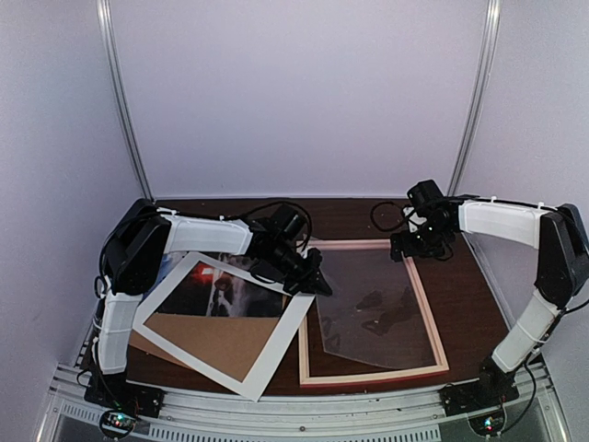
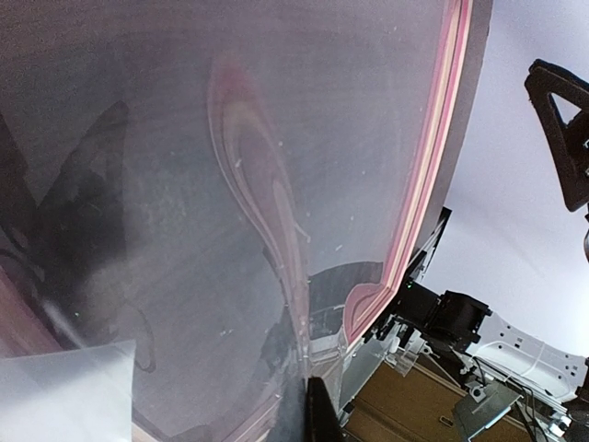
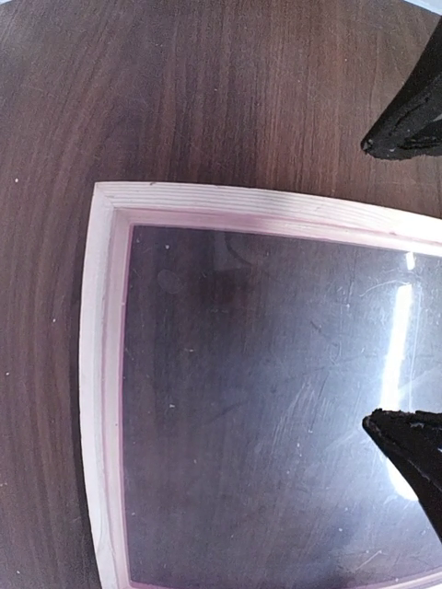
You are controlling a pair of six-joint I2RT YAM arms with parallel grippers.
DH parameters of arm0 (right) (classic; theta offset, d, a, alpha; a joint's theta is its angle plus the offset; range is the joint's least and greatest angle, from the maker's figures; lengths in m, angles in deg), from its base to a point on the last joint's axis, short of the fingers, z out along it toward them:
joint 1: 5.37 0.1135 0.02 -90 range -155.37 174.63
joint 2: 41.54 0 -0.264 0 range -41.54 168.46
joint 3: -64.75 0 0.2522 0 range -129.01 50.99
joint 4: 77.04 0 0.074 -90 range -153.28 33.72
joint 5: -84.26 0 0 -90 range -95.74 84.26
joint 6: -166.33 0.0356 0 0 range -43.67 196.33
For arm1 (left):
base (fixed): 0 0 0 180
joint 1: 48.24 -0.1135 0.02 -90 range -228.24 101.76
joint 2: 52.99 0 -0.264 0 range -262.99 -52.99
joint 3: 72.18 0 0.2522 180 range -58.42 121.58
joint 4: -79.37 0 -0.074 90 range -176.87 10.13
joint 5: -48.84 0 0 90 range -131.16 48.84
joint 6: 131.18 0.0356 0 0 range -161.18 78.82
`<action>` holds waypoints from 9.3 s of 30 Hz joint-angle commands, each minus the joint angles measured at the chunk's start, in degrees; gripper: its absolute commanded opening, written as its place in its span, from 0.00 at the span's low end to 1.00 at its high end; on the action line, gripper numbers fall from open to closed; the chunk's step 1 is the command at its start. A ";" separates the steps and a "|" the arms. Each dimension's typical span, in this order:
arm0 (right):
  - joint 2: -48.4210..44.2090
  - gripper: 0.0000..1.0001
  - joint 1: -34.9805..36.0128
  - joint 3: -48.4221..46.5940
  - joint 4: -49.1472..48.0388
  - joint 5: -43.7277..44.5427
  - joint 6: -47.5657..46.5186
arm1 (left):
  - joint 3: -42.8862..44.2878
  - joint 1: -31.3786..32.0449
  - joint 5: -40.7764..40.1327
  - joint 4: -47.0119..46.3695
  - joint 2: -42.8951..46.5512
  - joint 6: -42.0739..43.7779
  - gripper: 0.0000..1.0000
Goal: Put the photo into the frame
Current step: Place the glass panel, then press the glass panel onto the frame body, then place the object at the center of the board.
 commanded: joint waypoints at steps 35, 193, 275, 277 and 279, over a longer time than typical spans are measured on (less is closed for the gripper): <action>1.17 0.94 -0.28 -0.49 -1.16 1.53 -0.02 | 6.56 -0.14 -2.87 11.20 -3.61 10.79 0.25; 4.58 0.92 5.08 0.49 -4.99 -10.54 4.56 | 12.67 5.45 -33.60 26.11 -6.65 26.50 0.64; 0.46 0.90 -0.19 2.47 -1.13 3.41 3.61 | 23.92 -2.14 -48.90 20.04 2.59 40.28 0.65; 0.44 0.89 -1.35 2.87 -0.71 2.90 3.15 | 22.08 -2.31 -49.14 21.51 4.71 41.48 0.65; 0.77 0.87 -2.18 3.18 -0.24 1.97 2.73 | 19.85 -2.61 -49.33 22.61 7.32 42.00 0.66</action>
